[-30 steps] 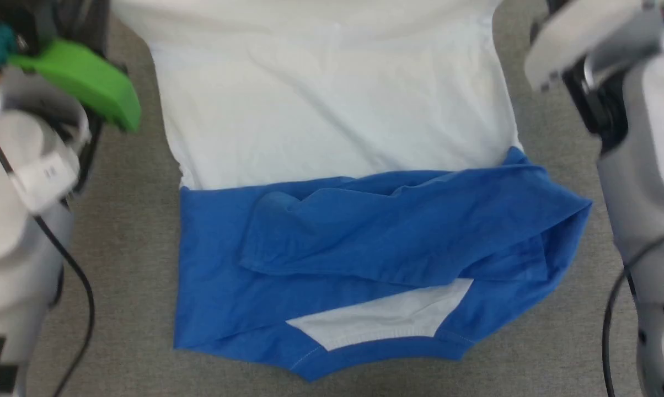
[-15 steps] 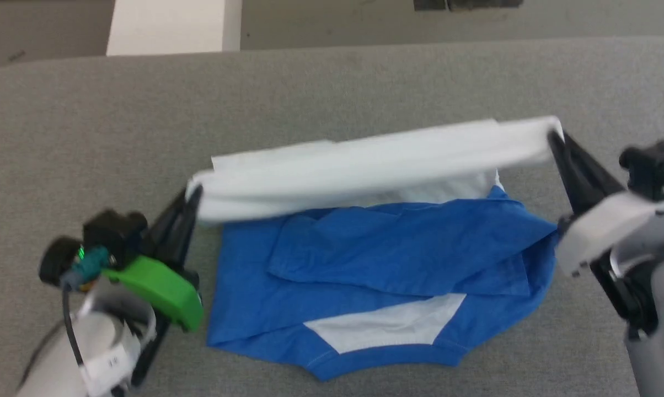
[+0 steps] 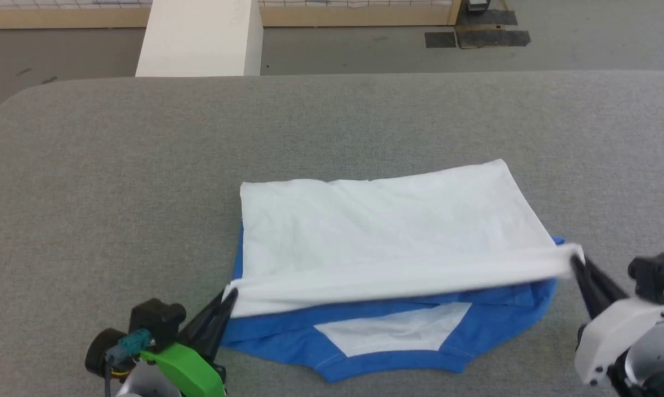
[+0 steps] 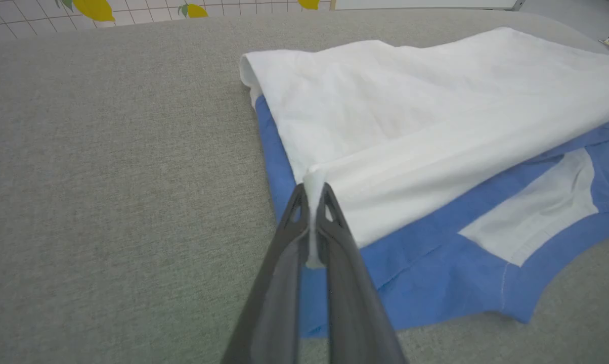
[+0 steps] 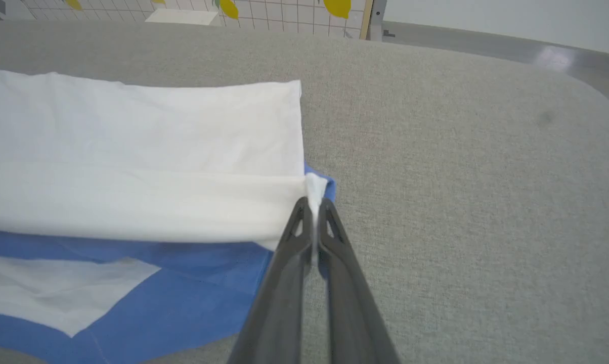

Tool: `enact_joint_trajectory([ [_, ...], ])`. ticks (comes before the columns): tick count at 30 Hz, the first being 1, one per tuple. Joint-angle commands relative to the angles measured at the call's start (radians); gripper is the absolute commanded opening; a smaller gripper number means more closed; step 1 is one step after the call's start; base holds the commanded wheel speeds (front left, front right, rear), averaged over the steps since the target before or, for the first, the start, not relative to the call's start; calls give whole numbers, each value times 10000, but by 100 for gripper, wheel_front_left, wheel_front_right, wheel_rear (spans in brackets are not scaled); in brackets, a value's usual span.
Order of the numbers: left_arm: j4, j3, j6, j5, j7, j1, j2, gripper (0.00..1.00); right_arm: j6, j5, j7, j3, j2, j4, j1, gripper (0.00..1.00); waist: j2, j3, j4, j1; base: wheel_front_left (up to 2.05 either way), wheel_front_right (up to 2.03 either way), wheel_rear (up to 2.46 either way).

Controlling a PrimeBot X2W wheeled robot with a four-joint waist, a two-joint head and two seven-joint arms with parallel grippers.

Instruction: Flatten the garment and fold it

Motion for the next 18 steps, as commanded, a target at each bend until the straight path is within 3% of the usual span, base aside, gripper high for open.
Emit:
enact_joint_trajectory([
  [1, 146, -57, -50, -17, -2, 164, -18, 0, -19, -87, 141, -113, 138, 51, 289, 0, 0, -56, 55, 1, 0, 0, 0],
  [14, 1406, -531, -251, -107, -30, 331, -364, 0, -19, 72, 1260, -220, 1118, 1014, 1416, 2, 0, -236, 26, 1, 0, 0, 0],
  [15, 1451, -526, -237, -168, -7, 369, -392, 25, -19, 85, 1311, -192, 1143, 1046, 1453, 40, 0, -262, 22, 1, 0, 0, 0],
  [16, 1507, -514, -207, -207, -12, 408, -411, 51, -19, 157, 1359, -198, 1186, 1070, 1498, 100, 0, -297, 14, 1, 0, 0, 0],
  [17, 1544, -509, -186, -242, -9, 451, -423, 100, -19, 205, 1388, -211, 1218, 1074, 1528, 100, 0, -326, 11, 1, 0, 0, 0],
  [18, 1577, -507, -166, -270, -23, 509, -425, 100, -19, 240, 1413, -216, 1245, 1076, 1566, 100, 0, -377, 7, 1, 0, 0, 0],
])
